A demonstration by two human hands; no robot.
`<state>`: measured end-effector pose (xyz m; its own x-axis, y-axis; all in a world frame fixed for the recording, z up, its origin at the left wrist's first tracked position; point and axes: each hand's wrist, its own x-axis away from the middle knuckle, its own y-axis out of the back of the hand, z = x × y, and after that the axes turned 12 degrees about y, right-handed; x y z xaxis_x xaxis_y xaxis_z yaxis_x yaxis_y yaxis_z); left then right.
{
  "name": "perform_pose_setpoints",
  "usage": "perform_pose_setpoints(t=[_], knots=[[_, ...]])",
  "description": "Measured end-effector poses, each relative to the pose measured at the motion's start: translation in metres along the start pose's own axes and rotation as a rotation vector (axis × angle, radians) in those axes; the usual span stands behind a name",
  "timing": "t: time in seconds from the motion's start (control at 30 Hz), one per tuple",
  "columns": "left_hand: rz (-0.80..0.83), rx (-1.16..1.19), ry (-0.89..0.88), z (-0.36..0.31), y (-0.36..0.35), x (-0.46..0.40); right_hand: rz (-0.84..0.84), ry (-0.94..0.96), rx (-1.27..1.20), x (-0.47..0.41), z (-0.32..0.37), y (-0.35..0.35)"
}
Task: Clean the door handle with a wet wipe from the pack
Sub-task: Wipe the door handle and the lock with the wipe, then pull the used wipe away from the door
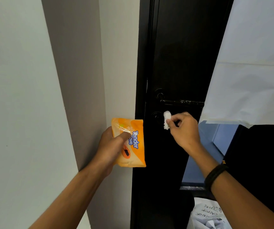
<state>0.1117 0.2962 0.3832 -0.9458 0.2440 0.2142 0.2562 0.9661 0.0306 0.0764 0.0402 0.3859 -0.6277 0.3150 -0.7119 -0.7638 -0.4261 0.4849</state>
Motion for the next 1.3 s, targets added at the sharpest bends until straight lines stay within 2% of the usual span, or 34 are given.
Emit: perform_pose_setpoints(t=[0.07, 0.13, 0.17, 0.27, 0.33, 0.43, 0.53, 0.63, 0.77, 0.9, 0.97, 1.07, 1.3], knots=[[0.003, -0.004, 0.007, 0.0, -0.001, 0.001, -0.139, -0.074, -0.174, 0.002, 0.001, 0.006], [-0.002, -0.006, 0.005, 0.001, -0.001, 0.001, -0.278, -0.027, -0.196, 0.003, 0.006, 0.009], [-0.007, -0.008, 0.004, 0.001, -0.001, 0.001, -0.292, 0.037, -0.157, 0.003, 0.009, 0.007], [-0.012, -0.016, 0.008, 0.002, 0.001, 0.0, -0.129, 0.251, 0.046, 0.004, 0.01, -0.012], [-0.014, -0.018, 0.012, 0.004, 0.002, -0.001, -0.018, 0.272, 0.105, 0.006, 0.009, -0.021], [-0.007, -0.022, 0.014, 0.005, 0.002, -0.002, -0.034, 0.115, -0.049, 0.012, 0.006, -0.014], [0.007, -0.027, 0.013, 0.003, 0.001, -0.001, -0.079, -0.153, -0.438, 0.025, 0.004, 0.003], [0.014, -0.047, 0.009, 0.001, -0.002, 0.002, -0.049, -0.386, -0.857, 0.037, 0.006, 0.023], [0.054, -0.097, 0.03, -0.001, -0.002, 0.012, -0.003, -0.519, -1.17, 0.054, 0.011, 0.042], [0.11, -0.178, 0.007, 0.01, -0.009, 0.035, 0.016, -0.598, -1.312, 0.08, 0.023, 0.06], [0.193, -0.192, 0.008, 0.026, -0.02, 0.052, 0.025, -0.617, -1.332, 0.094, 0.03, 0.065], [0.248, -0.194, -0.001, 0.051, -0.04, 0.071, 0.057, -0.593, -1.196, 0.115, 0.031, 0.068], [0.19, -0.127, -0.026, 0.055, -0.058, 0.086, 0.107, -0.435, -0.804, 0.142, 0.02, 0.092]])
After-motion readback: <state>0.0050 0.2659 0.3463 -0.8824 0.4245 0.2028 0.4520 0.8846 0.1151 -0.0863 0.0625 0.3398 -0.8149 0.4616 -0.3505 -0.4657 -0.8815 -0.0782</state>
